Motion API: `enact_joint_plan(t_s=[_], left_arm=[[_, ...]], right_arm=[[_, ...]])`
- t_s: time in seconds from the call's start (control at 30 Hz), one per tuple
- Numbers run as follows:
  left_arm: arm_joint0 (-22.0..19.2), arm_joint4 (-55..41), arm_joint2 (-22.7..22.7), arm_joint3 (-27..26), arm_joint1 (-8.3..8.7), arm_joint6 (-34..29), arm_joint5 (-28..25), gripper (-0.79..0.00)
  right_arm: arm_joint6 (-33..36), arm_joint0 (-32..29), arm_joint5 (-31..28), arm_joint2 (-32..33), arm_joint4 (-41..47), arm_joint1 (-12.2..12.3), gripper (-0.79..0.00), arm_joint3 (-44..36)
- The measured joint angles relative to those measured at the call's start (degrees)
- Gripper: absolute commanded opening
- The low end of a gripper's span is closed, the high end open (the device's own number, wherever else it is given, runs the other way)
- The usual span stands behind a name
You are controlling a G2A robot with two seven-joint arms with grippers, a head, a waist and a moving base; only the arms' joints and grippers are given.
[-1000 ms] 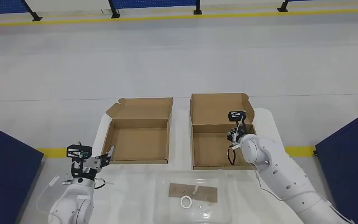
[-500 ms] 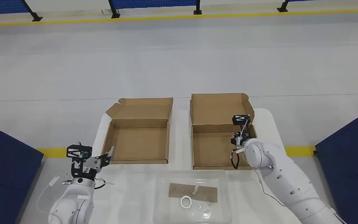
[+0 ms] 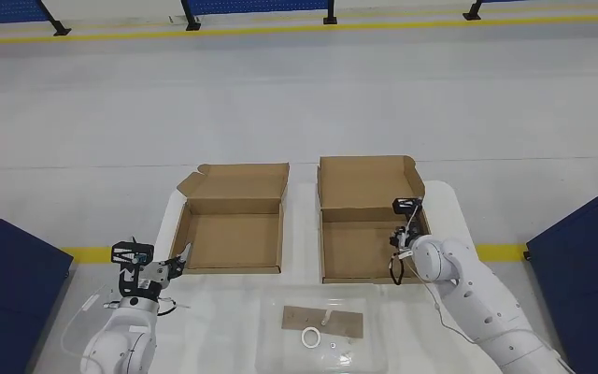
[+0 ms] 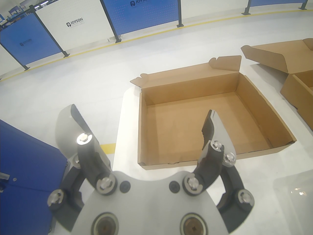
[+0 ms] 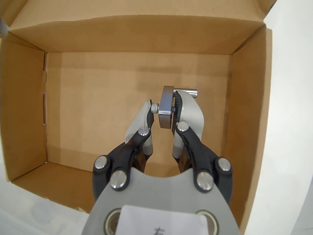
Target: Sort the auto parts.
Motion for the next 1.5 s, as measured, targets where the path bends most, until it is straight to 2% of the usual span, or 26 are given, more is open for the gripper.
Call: enact_joint_plan(t_s=[0.5, 1.07, 1.17, 1.23, 1.4, 1.5], left_arm=[[0.0, 0.0, 0.0, 0.0, 0.0, 0.0, 0.0, 0.0], [0.0, 0.0, 0.0, 0.0, 0.0, 0.0, 0.0, 0.0], [0.0, 0.0, 0.0, 0.0, 0.0, 0.0, 0.0, 0.0], [0.0, 0.0, 0.0, 0.0, 0.0, 0.0, 0.0, 0.0], [0.0, 0.0, 0.0, 0.0, 0.0, 0.0, 0.0, 0.0], [0.0, 0.0, 0.0, 0.0, 0.0, 0.0, 0.0, 0.0]], right_arm=[[0.69, 2.79, 0.43, -2.32, -1.64, -1.78, -0.785, 5.12], [1.33, 2.35, 0.77, -1.7, -3.63, -2.67, -0.773, 5.73], [1.4, 2.22, 0.78, -1.44, -3.81, -2.8, -0.751, 5.67], [1.49, 2.13, 0.66, -1.29, -4.02, -2.88, -0.68, 5.63], [1.85, 1.94, 0.5, -0.83, -4.27, -3.07, -0.683, 5.54], [1.88, 1.74, 0.28, -0.49, -4.36, -3.16, -0.631, 5.4]])
